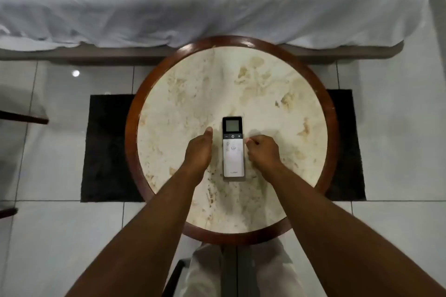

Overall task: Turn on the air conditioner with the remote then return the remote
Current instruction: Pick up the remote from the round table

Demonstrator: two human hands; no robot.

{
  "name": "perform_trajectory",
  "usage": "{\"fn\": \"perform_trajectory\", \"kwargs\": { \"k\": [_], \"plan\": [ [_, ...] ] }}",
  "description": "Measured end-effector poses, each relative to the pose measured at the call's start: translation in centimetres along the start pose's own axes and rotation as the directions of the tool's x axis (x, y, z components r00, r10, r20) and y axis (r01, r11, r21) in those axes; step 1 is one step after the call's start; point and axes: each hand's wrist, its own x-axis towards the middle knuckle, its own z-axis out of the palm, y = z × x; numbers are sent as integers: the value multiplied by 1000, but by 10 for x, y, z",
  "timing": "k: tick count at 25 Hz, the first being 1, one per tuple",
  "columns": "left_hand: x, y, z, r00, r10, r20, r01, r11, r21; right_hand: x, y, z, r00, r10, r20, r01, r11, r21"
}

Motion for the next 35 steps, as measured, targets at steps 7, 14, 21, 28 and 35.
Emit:
{"fn": "perform_trajectory", "kwargs": {
  "k": [7, 14, 21, 28, 35],
  "plan": [
    [18, -14, 23, 992, -39, 118, 54, 990, -129, 23, 6, 39, 991, -8, -131, 2, 999, -49],
    [25, -28, 17, 994, -23, 102, 49, 964, -260, 20, 4, 53, 1000, 23, -12, -22, 999, 47],
    [-16, -12, 1, 996, 18, 91, -2, 985, -172, -14, -7, 29, 992, 41, 120, -63, 981, 185],
    [-118, 57, -29, 989, 119, 89, -133, 975, 178, -83, -52, -60, 999, 49, 17, -52, 937, 345],
    [-194, 176, -33, 801, 589, 110, -527, 606, 596, -137, -139, -182, 995, 8, -103, 52, 821, 568]
  ]
}}
